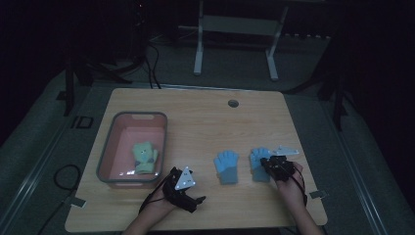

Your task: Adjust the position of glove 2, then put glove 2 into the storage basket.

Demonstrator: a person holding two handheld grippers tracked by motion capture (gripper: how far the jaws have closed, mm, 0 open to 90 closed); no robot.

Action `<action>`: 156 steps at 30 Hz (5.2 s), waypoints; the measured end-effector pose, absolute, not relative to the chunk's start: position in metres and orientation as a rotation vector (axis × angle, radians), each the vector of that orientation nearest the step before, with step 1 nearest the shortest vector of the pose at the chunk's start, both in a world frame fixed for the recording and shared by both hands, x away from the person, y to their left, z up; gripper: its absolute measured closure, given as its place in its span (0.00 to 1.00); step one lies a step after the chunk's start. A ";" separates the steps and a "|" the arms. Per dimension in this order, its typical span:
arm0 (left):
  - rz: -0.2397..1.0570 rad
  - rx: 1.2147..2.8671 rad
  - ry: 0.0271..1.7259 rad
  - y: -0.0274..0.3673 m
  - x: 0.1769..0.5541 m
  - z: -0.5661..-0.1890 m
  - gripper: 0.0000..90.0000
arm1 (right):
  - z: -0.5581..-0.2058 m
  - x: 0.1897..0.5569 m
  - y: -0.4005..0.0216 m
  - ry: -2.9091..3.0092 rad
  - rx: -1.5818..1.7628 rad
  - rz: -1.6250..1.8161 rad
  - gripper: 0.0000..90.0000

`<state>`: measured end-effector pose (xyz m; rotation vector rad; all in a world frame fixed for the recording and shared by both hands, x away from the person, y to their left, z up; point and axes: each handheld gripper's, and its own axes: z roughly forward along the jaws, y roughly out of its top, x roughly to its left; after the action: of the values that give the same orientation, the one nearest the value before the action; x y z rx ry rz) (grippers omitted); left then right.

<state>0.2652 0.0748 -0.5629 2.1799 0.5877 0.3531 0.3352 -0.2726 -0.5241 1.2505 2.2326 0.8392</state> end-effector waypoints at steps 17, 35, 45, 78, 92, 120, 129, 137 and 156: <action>0.355 2.177 0.587 0.075 0.265 -0.563 0.03 | -0.447 0.319 -0.228 2.182 1.126 1.015 0.96; 0.356 2.176 0.582 0.075 0.265 -0.562 0.03 | -0.476 0.317 -0.171 2.363 1.064 1.086 0.96; 0.355 2.177 0.583 0.075 0.265 -0.563 0.03 | -0.500 0.325 -0.172 2.415 1.106 1.035 0.96; 0.344 2.138 0.614 0.071 0.263 -0.554 0.04 | -0.515 0.340 -0.191 2.449 1.119 1.076 0.29; 0.287 2.150 0.578 0.061 0.262 -0.552 0.04 | -0.515 0.341 -0.213 2.435 1.038 1.112 0.15; 0.269 2.184 0.292 0.008 0.283 -0.534 0.17 | -0.509 0.371 -0.223 2.474 1.088 1.218 0.34; 0.287 2.264 0.183 -0.012 0.296 -0.534 0.24 | -0.514 0.386 -0.212 2.508 1.125 1.158 0.46; 0.323 2.285 0.134 -0.026 0.305 -0.541 0.34 | -0.527 0.393 -0.205 2.532 1.152 1.129 0.40; 0.467 2.372 0.097 -0.025 0.309 -0.555 0.74 | -0.548 0.391 -0.196 2.594 1.093 1.025 0.45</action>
<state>0.3086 -0.0251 -0.5549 2.3724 0.0966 0.4670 0.3906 -0.1957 -0.5479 1.0934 2.5940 1.0247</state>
